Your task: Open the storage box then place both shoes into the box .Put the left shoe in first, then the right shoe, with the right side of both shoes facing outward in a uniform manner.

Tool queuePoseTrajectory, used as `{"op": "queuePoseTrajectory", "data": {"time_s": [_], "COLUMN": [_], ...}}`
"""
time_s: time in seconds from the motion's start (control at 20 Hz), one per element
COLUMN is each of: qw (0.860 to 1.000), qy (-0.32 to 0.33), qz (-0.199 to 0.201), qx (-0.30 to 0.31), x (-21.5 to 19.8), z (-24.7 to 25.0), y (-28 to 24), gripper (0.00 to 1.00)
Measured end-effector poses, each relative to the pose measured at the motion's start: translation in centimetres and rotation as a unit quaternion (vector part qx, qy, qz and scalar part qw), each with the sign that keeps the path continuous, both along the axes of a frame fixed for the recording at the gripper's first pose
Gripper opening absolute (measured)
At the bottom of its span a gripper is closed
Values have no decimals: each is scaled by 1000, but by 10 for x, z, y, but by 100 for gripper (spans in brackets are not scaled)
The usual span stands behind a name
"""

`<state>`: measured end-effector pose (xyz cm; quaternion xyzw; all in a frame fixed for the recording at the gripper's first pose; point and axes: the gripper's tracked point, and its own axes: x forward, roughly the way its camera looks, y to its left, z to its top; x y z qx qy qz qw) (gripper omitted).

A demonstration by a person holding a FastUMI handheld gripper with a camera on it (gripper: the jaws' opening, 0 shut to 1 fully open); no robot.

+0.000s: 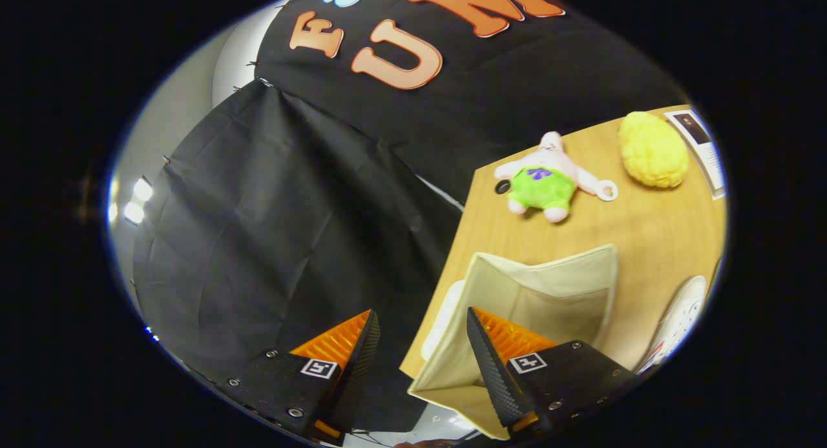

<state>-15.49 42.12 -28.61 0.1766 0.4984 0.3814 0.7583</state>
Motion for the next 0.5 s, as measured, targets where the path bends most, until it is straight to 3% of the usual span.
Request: {"op": "queuePoseTrajectory", "data": {"time_s": [0.25,0.5], "qw": [988,971], "qy": [-64,-45], "qz": [-50,-99], "qx": [-130,-211], "x": [19,11], "z": [-49,-94], "y": [-128,-224], "gripper": [88,91]}}
